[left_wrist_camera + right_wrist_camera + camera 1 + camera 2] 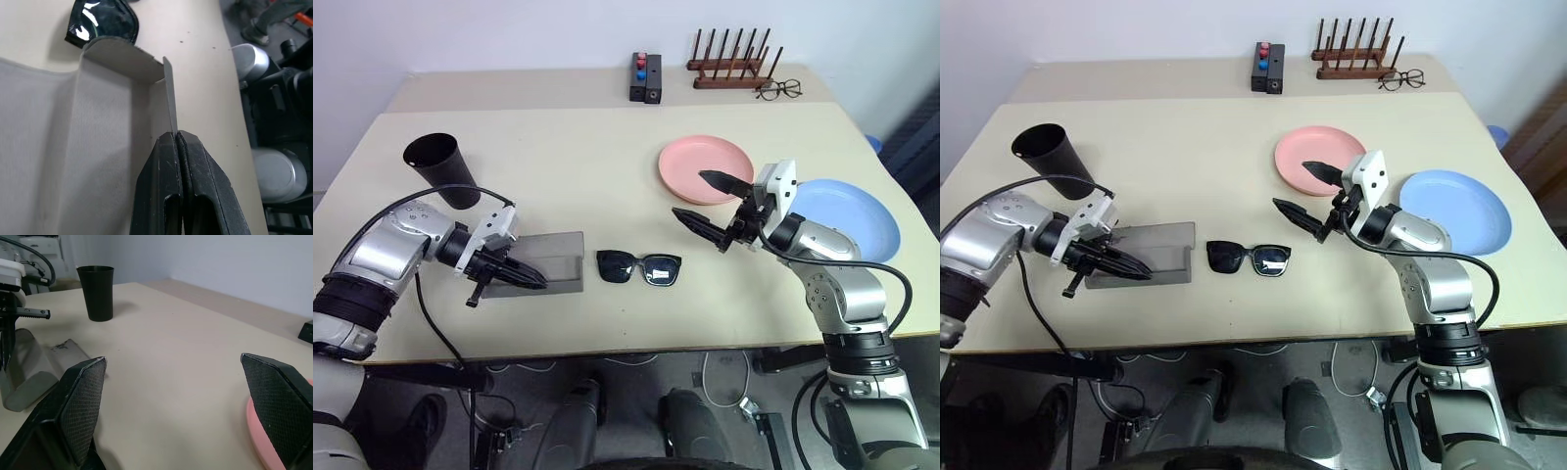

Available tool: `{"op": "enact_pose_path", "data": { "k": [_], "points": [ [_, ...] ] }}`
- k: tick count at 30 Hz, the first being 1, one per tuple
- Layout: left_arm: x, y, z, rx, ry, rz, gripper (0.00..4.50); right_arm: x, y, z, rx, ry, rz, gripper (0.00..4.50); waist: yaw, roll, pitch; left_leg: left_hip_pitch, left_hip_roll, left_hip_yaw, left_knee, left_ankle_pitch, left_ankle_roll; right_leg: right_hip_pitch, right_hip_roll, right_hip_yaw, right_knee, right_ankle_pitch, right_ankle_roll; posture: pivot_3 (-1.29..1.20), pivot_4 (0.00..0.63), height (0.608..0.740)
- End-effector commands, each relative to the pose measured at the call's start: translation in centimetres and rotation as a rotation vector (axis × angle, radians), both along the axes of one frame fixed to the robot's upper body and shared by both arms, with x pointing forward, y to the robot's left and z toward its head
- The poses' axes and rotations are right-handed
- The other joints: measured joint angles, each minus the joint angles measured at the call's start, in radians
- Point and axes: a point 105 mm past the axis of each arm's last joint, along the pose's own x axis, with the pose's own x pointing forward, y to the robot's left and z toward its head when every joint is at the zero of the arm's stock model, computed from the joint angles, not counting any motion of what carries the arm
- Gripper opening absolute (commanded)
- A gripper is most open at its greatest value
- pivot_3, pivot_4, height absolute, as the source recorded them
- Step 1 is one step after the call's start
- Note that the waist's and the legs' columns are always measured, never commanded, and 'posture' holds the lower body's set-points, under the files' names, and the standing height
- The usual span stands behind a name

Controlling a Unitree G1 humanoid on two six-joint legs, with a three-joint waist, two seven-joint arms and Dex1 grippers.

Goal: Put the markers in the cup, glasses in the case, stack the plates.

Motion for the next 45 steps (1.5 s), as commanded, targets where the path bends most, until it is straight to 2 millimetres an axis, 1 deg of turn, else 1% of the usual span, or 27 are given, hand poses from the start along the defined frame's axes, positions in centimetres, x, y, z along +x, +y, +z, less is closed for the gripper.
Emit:
{"op": "enact_pose_path", "data": {
  "k": [1, 6, 8, 9, 11, 12, 16, 18, 22, 24, 27, 29, 31, 32, 35, 38, 40, 43, 45],
  "points": [
    [0.2, 0.0, 0.9, -0.004, -0.039, 0.018, 0.01, -0.2, 0.1, 1.2, 0.01, -0.054, 0.015, 4.5, 0.0, 0.0, 0.0, 0.0, 0.0, 0.0, 0.0, 0.0, 0.0, 0.0, 0.0, 0.0, 0.0, 0.0, 0.0, 0.0, 0.15, 0.74],
    [-0.4, -0.2, 0.9, 0.004, -0.052, -0.032, 0.01, 0.1, -0.1, 0.9, 0.013, -0.052, 0.017, 4.5, 0.002, 0.0, 0.0, 0.0, 0.0, 0.0, 0.0, 0.0, 0.0, 0.0, 0.0, 0.0, 0.0, 0.0, 0.0, 0.0, 0.15, 0.74],
    [-0.4, -0.1, 0.8, 0.006, -0.042, -0.024, 0.01, 0.1, -0.2, 0.8, 0.012, -0.053, 0.018, 4.5, 0.002, 0.0, 0.0, 0.0, 0.0, 0.0, 0.0, 0.0, 0.0, 0.0, 0.0, 0.0, 0.0, 0.0, 0.0, 0.0, 0.15, 0.74],
    [-0.4, 0.0, 0.7, 0.012, -0.042, -0.023, 0.26, 0.1, -0.2, 0.7, 0.012, -0.053, 0.019, 4.5, 0.002, 0.0, 0.0, 0.0, 0.0, 0.0, 0.0, 0.0, 0.0, 0.0, 0.0, 0.0, 0.0, 0.0, 0.0, 0.0, 0.15, 0.74],
    [-0.4, 0.2, 0.6, 0.021, -0.042, -0.022, 0.9, 0.0, -0.1, 0.7, 0.012, -0.055, 0.022, 4.5, 0.002, 0.0, 0.0, 0.0, 0.0, 0.0, 0.0, 0.0, 0.0, 0.0, 0.0, 0.0, 0.0, 0.0, 0.0, 0.0, 0.15, 0.74],
    [-0.4, 0.2, 0.7, 0.022, -0.048, -0.026, 1.36, 0.0, -0.1, 0.7, 0.011, -0.056, 0.023, 4.5, 0.002, 0.0, 0.0, 0.0, 0.0, 0.0, 0.0, 0.0, 0.0, 0.0, 0.0, 0.0, 0.0, 0.0, 0.0, 0.0, 0.15, 0.74],
    [-0.3, 0.2, 0.8, 0.013, -0.07, -0.044, 3.42, -0.4, -0.2, 0.7, -0.014, -0.056, 0.037, 4.5, 0.002, 0.0, 0.0, 0.0, 0.0, 0.0, 0.0, 0.0, 0.0, 0.0, -0.001, 0.0, 0.0, 0.0, 0.0, 0.0, 0.15, 0.74],
    [0.2, 0.1, 1.4, 0.001, -0.1, -0.043, 4.46, -1.0, -0.6, 0.7, -0.029, -0.039, 0.062, 4.5, 0.004, 0.0, 0.0, 0.0, 0.0, 0.0, 0.0, 0.0, 0.0, 0.0, -0.002, 0.0, 0.0, 0.0, 0.0, 0.0, 0.15, 0.74],
    [2.0, -1.3, 4.0, -0.087, -0.127, -0.019, 4.46, -3.4, -1.5, 0.9, -0.088, 0.031, 0.164, 4.5, 0.022, 0.0, 0.0, 0.0, -0.001, 0.0, 0.001, 0.0, 0.0, 0.0, -0.003, -0.001, -0.001, 0.0, 0.0, 0.0, 0.15, 0.74],
    [3.2, -2.6, 5.1, -0.125, -0.164, -0.028, 4.46, -4.1, -2.2, 1.2, -0.125, 0.049, 0.174, 4.5, 0.03, 0.0, 0.0, 0.0, -0.001, 0.0, 0.001, 0.0, 0.0, 0.001, -0.003, -0.001, -0.002, 0.0, 0.0, 0.0, 0.15, 0.74],
    [4.8, -5.6, 6.1, -0.175, -0.22, -0.07, 4.46, -4.7, -2.8, 1.2, -0.165, 0.074, 0.18, 4.5, 0.034, 0.0, 0.0, 0.0, -0.001, 0.0, 0.002, 0.0, 0.001, 0.001, -0.004, -0.002, -0.003, 0.0, 0.0, 0.0, 0.15, 0.74],
    [5.6, -8.1, 6.3, -0.194, -0.236, -0.117, 4.46, -4.8, -2.7, 1.3, -0.163, 0.075, 0.178, 4.5, 0.032, -0.001, 0.0, -0.001, -0.001, 0.0, 0.002, -0.001, 0.001, 0.003, -0.004, -0.002, -0.003, 0.0, 0.0, 0.0, 0.15, 0.74],
    [5.9, -10.7, 6.2, -0.211, -0.228, -0.177, 4.46, -4.9, -2.5, 1.1, -0.162, 0.079, 0.172, 4.5, 0.03, -0.001, 0.0, -0.001, -0.001, 0.0, 0.002, -0.001, 0.001, 0.002, -0.004, -0.002, -0.003, 0.0, 0.0, 0.0, 0.15, 0.74],
    [6.1, -11.6, 6.1, -0.212, -0.224, -0.196, 4.46, -4.9, -2.5, 1.0, -0.16, 0.086, 0.171, 4.5, 0.029, -0.001, 0.0, -0.002, -0.001, 0.0, 0.002, -0.001, 0.001, 0.001, -0.004, -0.002, -0.003, 0.0, 0.0, 0.0, 0.15, 0.74],
    [6.7, -13.5, 4.8, -0.148, -0.238, -0.25, 4.46, -5.8, -2.9, 0.2, -0.181, 0.12, 0.168, 4.5, 0.027, -0.001, 0.0, -0.002, -0.001, 0.001, 0.002, -0.001, 0.001, 0.001, -0.004, -0.002, -0.003, 0.0, 0.001, 0.0, 0.15, 0.74],
    [7.0, -15.3, 4.3, -0.139, -0.221, -0.282, 4.46, -6.2, -3.5, -0.2, -0.191, 0.127, 0.13, 4.5, 0.025, -0.002, 0.001, -0.002, -0.001, 0.002, 0.002, -0.001, 0.002, 0.001, -0.003, -0.002, -0.003, 0.0, 0.001, 0.0, 0.15, 0.74],
    [7.0, -15.7, 3.7, -0.122, -0.205, -0.297, 4.46, -6.3, -3.5, -0.1, -0.181, 0.12, 0.113, 4.5, 0.025, -0.002, 0.001, -0.002, -0.001, 0.002, 0.003, -0.001, 0.002, 0.001, -0.003, -0.002, -0.003, 0.0, 0.001, 0.0, 0.15, 0.74],
    [7.1, -15.6, 2.6, -0.067, -0.21, -0.322, 4.46, -6.5, -3.4, -0.1, -0.167, 0.114, 0.098, 4.5, 0.025, -0.002, 0.001, -0.002, -0.001, 0.001, 0.003, -0.001, 0.002, 0.001, -0.003, -0.002, -0.003, 0.0, 0.001, 0.0, 0.15, 0.74],
    [7.0, -16.0, 2.3, -0.07, -0.201, -0.331, 4.46, -6.6, -3.4, -0.2, -0.16, 0.112, 0.083, 4.5, 0.027, -0.002, 0.001, -0.002, -0.001, 0.001, 0.003, -0.001, 0.002, 0.001, -0.003, -0.002, -0.003, 0.0, 0.001, 0.0, 0.15, 0.74]
  ]
}}
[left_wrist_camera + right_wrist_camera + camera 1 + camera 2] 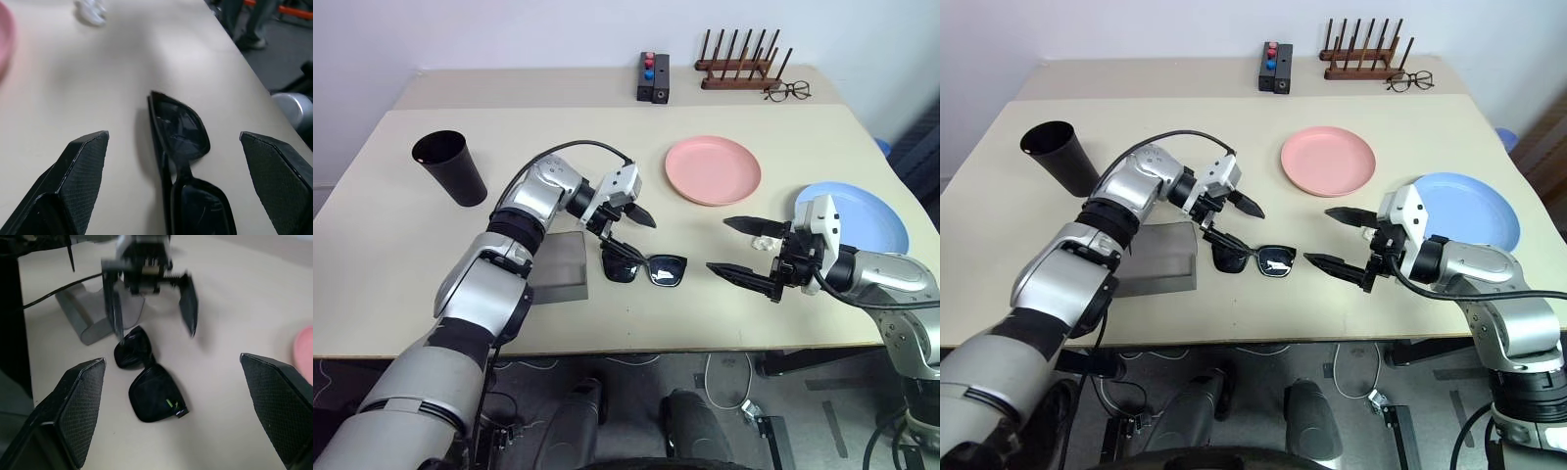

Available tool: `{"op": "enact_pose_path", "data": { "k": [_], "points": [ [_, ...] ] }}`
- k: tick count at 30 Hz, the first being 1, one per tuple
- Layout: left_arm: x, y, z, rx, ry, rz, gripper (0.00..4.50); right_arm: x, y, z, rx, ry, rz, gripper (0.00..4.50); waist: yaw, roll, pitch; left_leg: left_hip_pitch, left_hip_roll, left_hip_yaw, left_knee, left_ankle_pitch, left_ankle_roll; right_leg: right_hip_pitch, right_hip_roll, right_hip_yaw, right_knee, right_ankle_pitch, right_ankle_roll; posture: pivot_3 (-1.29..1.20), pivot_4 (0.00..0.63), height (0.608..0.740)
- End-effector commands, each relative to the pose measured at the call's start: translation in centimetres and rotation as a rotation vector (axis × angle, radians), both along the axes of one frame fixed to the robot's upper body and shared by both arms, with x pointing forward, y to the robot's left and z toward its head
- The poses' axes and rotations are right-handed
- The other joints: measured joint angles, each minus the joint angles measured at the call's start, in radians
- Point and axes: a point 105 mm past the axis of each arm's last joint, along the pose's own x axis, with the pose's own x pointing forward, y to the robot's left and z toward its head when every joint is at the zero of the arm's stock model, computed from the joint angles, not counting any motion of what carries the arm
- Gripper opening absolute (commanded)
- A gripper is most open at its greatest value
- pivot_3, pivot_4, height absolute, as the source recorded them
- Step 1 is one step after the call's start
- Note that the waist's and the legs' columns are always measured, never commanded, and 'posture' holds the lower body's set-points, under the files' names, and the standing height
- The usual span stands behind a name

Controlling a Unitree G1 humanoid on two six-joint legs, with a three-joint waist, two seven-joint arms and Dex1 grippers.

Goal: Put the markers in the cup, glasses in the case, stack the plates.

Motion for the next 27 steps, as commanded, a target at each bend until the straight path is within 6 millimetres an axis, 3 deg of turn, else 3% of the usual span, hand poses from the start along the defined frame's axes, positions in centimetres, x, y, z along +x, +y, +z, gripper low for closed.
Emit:
{"op": "enact_pose_path", "data": {
  "k": [1, 10, 11, 12, 18, 20, 27],
  "points": [
    [0.0, -0.7, 0.5, 0.011, -0.035, -0.037, 4.46, -0.4, 0.0, 1.0, 0.024, -0.053, -0.016, 4.5, 0.001, 0.0, 0.0, 0.0, 0.0, 0.0, 0.0, 0.0, 0.0, 0.0, 0.0, 0.0, 0.0, 0.0, 0.0, 0.0, 0.15, 0.74],
    [-0.4, -1.4, -1.9, 0.07, -0.057, -0.073, 4.46, -0.3, 0.1, 0.9, 0.036, -0.069, -0.045, 4.5, 0.004, 0.0, 0.0, 0.0, -0.001, 0.0, 0.001, 0.0, 0.0, 0.001, 0.0, 0.0, 0.0, 0.0, 0.0, 0.0, 0.15, 0.74],
    [-0.4, -1.5, -2.1, 0.076, -0.056, -0.074, 3.95, -0.3, 0.0, 0.9, 0.035, -0.07, -0.047, 4.5, 0.003, 0.0, 0.0, 0.0, -0.001, 0.0, 0.001, 0.0, 0.0, 0.001, 0.0, 0.0, 0.0, 0.0, 0.0, 0.0, 0.15, 0.74],
    [-0.5, -1.4, -2.5, 0.087, -0.055, -0.076, 3.72, -0.3, 0.0, 0.9, 0.036, -0.07, -0.048, 4.5, 0.003, 0.0, 0.0, 0.0, -0.001, 0.0, 0.001, 0.0, 0.0, 0.001, 0.0, 0.0, 0.0, 0.0, 0.0, 0.0, 0.15, 0.74],
    [-0.7, -1.3, -3.4, 0.105, -0.039, -0.072, 0.78, -0.1, -0.1, 0.7, 0.031, -0.071, -0.056, 4.5, 0.003, 0.0, 0.0, 0.0, -0.001, -0.001, 0.001, 0.0, 0.0, 0.001, 0.001, -0.001, 0.0, 0.0, 0.0, 0.0, 0.15, 0.74],
    [-0.8, -1.3, -3.4, 0.106, -0.024, -0.073, 0.02, 0.1, -0.2, 0.6, 0.027, -0.072, -0.061, 4.5, 0.009, 0.001, -0.001, 0.003, -0.001, -0.001, 0.001, 0.0, 0.0, 0.006, 0.0, -0.002, 0.0, 0.0, 0.0, 0.0, 0.15, 0.74],
    [-0.6, -1.6, -2.1, 0.076, 0.037, -0.042, 0.01, 0.6, 0.0, 0.6, 0.029, -0.083, -0.06, 4.5, 0.005, 0.002, -0.002, 0.005, 0.0, -0.011, 0.012, -0.003, -0.002, 0.016, 0.0, -0.012, -0.002, -0.001, -0.001, 0.0, 0.15, 0.74]
  ]
}}
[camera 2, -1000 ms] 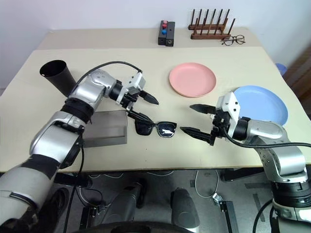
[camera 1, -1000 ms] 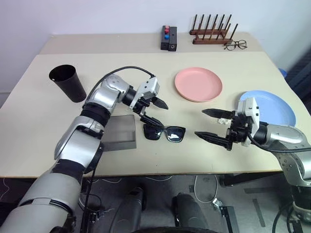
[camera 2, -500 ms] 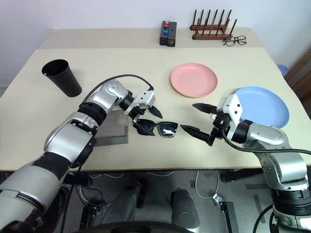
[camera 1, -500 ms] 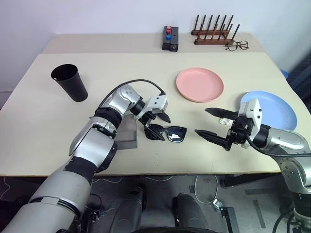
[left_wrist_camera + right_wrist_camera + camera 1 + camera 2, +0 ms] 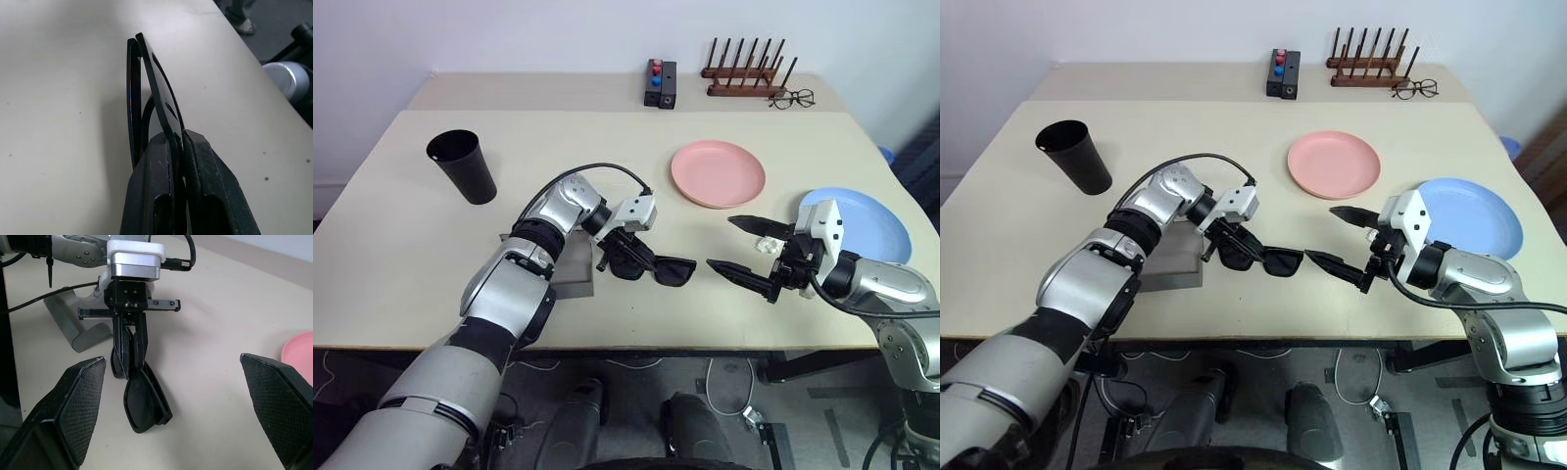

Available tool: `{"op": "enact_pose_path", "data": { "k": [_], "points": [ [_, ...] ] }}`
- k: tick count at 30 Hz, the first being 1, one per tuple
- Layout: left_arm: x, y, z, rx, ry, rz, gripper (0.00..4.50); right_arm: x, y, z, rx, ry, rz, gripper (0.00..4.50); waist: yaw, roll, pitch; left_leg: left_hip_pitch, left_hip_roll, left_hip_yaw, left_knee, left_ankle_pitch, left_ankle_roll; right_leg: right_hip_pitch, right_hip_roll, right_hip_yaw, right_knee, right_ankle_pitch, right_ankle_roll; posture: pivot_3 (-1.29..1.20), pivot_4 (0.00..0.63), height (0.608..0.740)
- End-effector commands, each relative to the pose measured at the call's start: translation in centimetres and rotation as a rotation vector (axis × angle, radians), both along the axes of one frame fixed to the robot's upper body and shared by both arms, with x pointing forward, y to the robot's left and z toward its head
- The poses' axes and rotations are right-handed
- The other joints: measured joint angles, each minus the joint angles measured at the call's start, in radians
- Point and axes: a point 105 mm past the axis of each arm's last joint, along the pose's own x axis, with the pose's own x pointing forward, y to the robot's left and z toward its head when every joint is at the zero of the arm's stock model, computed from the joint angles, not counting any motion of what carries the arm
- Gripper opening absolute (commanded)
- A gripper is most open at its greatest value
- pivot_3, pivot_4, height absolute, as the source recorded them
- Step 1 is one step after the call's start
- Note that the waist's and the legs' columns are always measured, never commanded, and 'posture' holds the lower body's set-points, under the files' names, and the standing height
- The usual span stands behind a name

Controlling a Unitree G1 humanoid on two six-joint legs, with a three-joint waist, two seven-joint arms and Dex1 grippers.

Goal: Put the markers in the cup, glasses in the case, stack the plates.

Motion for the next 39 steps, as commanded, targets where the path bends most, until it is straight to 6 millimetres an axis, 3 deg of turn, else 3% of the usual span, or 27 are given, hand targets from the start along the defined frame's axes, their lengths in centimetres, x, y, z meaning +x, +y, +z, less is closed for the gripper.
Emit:
{"op": "enact_pose_path", "data": {
  "k": [1, 3, 8, 13, 19, 24, 39],
  "points": [
    [0.5, 0.0, 1.2, -0.001, 0.022, 0.04, 0.01, 0.3, 0.3, 0.9, 0.008, -0.054, 0.009, 4.5, 0.0, 0.0, 0.0, 0.0, 0.0, -0.001, 0.0, 0.0, 0.0, 0.0, 0.0, -0.001, 0.0, 0.0, 0.0, 0.0, 0.15, 0.74],
    [0.8, -0.2, 2.4, -0.027, 0.043, 0.069, 0.01, 0.4, 0.3, 0.9, 0.009, -0.057, 0.011, 4.5, 0.0, 0.0, 0.0, -0.002, 0.0, -0.003, 0.0, 0.0, 0.0, -0.001, 0.0, -0.003, 0.0, 0.0, 0.0, 0.0, 0.15, 0.74],
    [1.8, 0.2, 7.3, -0.123, 0.069, 0.157, 0.01, 0.6, 0.5, 0.8, 0.008, -0.06, 0.019, 4.5, -0.003, 0.0, 0.001, -0.009, -0.002, -0.005, 0.0, 0.002, 0.003, -0.007, 0.001, -0.005, 0.0, 0.0, 0.001, 0.0, 0.15, 0.74],
    [2.0, 2.7, 10.9, -0.15, 0.074, 0.221, 0.01, 1.0, 0.6, 0.8, 0.01, -0.067, 0.026, 4.5, -0.009, 0.001, 0.002, -0.012, -0.002, -0.005, 0.0, 0.002, 0.003, -0.011, 0.001, -0.005, 0.001, 0.0, 0.001, 0.0, 0.15, 0.74],
    [0.2, 8.5, 10.0, -0.014, 0.085, 0.254, 0.01, 1.1, 0.9, 0.6, 0.014, -0.064, 0.043, 4.5, -0.031, 0.003, 0.003, -0.012, -0.002, -0.005, -0.001, 0.002, 0.002, -0.011, 0.001, -0.004, 0.002, 0.0, 0.0, 0.0, 0.15, 0.74],
    [-1.3, 11.5, 10.0, 0.0, 0.158, 0.307, 0.01, 1.2, 1.3, 0.4, 0.021, -0.059, 0.065, 4.5, -0.022, 0.003, 0.003, -0.012, -0.002, -0.006, -0.001, 0.002, 0.002, -0.012, 0.0, -0.004, 0.002, 0.0, 0.0, 0.0, 0.15, 0.74],
    [-2.8, 17.8, 6.4, 0.084, 0.188, 0.419, 0.01, 1.3, 1.6, 0.5, 0.012, -0.059, 0.09, 4.5, -0.028, 0.003, 0.003, -0.012, -0.002, -0.006, -0.001, 0.002, 0.003, -0.015, 0.0, -0.003, 0.002, 0.0, 0.0, 0.0, 0.15, 0.74]
  ]
}}
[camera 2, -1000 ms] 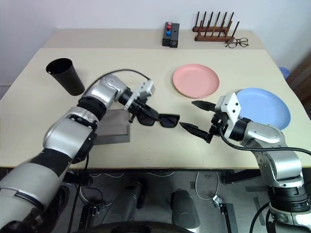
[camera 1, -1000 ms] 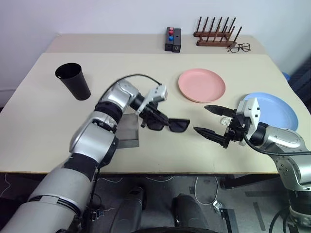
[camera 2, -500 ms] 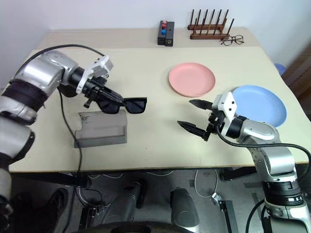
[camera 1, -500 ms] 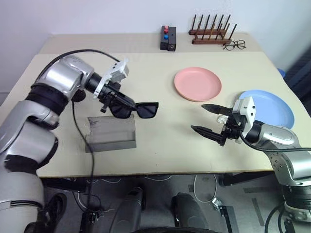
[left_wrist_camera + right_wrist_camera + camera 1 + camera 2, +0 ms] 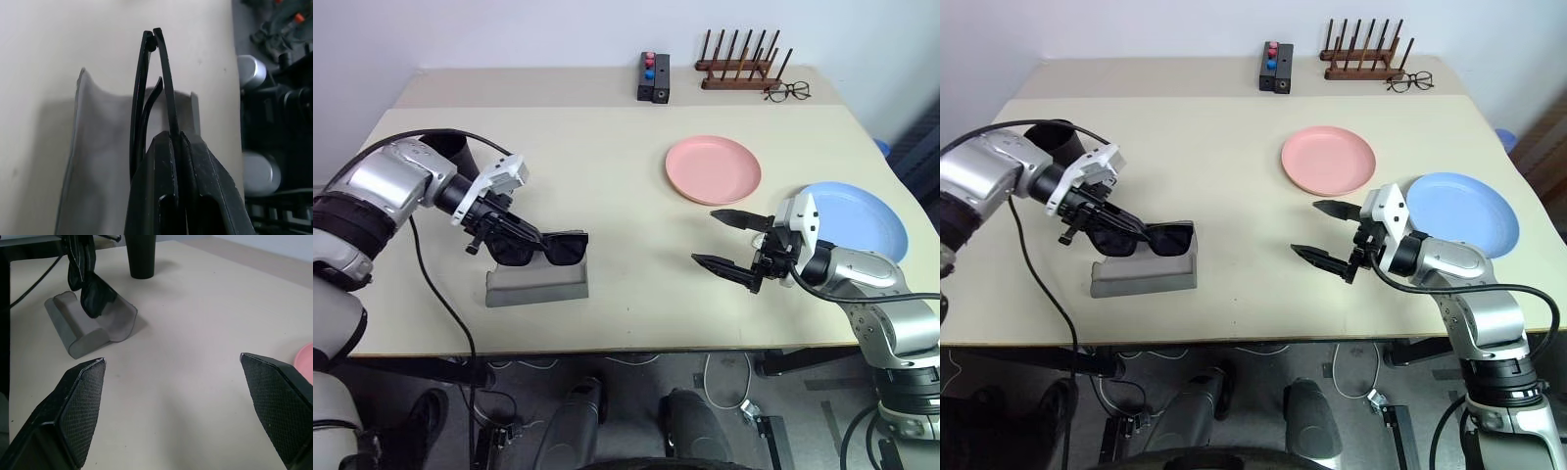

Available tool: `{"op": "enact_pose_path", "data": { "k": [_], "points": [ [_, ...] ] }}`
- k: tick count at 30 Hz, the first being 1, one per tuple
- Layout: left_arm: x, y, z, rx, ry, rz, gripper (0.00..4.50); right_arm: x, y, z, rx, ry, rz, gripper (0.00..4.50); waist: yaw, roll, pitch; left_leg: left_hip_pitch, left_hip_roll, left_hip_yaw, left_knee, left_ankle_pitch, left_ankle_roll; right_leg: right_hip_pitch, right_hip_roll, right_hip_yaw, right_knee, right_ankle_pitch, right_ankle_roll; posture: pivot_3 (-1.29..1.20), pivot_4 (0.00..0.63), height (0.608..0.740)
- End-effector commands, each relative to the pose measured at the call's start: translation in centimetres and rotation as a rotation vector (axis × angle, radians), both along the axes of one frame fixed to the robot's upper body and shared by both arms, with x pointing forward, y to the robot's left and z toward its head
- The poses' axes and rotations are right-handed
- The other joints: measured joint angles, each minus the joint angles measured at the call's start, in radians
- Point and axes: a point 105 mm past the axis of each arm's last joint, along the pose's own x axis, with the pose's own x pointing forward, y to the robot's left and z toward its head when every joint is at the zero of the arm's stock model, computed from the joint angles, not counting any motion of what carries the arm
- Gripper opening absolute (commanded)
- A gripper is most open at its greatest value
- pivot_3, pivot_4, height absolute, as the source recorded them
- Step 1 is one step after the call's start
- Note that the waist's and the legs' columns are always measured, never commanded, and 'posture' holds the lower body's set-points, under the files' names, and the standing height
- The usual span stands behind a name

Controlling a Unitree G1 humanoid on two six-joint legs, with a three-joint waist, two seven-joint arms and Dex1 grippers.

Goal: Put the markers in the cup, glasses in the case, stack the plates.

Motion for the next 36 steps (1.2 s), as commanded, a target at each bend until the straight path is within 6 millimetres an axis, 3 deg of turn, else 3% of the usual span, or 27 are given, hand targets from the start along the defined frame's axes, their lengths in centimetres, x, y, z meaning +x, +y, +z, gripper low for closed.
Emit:
{"op": "enact_pose_path", "data": {
  "k": [1, 9, 16, 28, 31, 36],
  "points": [
    [-0.4, 0.9, -0.5, -0.036, 0.001, 0.01, 0.01, -0.1, 0.0, 0.9, -0.004, -0.046, 0.008, 4.5, 0.0, 0.0, 0.0, 0.0, 0.0, 0.0, 0.0, 0.0, 0.0, 0.0, 0.0, 0.0, 0.0, 0.0, 0.0, 0.0, 0.15, 0.74],
    [-1.7, 0.8, -3.5, -0.101, 0.068, -0.005, 0.01, -0.1, 0.0, 1.0, -0.016, -0.05, 0.008, 4.5, 0.003, 0.0, 0.0, 0.0, 0.0, 0.0, 0.0, 0.0, 0.0, -0.001, -0.001, 0.0, 0.0, 0.0, 0.0, 0.0, 0.15, 0.74],
    [-2.4, 0.6, -4.8, -0.134, 0.136, 0.019, 0.01, -0.1, -0.1, 1.1, -0.014, -0.049, 0.007, 4.5, 0.003, 0.0, 0.0, 0.0, 0.0, 0.0, 0.0, 0.0, 0.0, -0.001, -0.001, 0.0, 0.0, 0.0, 0.0, 0.0, 0.15, 0.74],
    [-2.7, -0.5, -5.3, -0.198, 0.245, 0.074, 0.01, -0.1, -0.1, 1.1, -0.016, -0.049, 0.0, 4.5, 0.004, 0.0, 0.0, 0.0, 0.0, 0.0, 0.0, 0.0, 0.0, -0.001, -0.001, 0.0, 0.0, 0.0, 0.0, 0.0, 0.15, 0.74],
    [-3.2, -0.8, -5.2, -0.193, 0.276, 0.066, 1.03, 0.0, -0.1, 1.0, -0.019, -0.051, -0.005, 4.5, 0.005, 0.0, 0.0, 0.0, 0.0, 0.0, 0.0, 0.0, 0.0, -0.001, -0.001, 0.0, 0.0, 0.0, 0.0, 0.0, 0.15, 0.74],
    [-3.3, -0.9, -4.9, -0.183, 0.272, 0.057, 3.52, 0.1, 0.0, 1.0, -0.02, -0.053, -0.005, 4.5, 0.004, 0.0, 0.0, 0.0, 0.0, 0.0, 0.0, 0.0, 0.0, -0.001, -0.001, 0.0, 0.0, 0.0, 0.0, 0.0, 0.15, 0.74]
  ]
}}
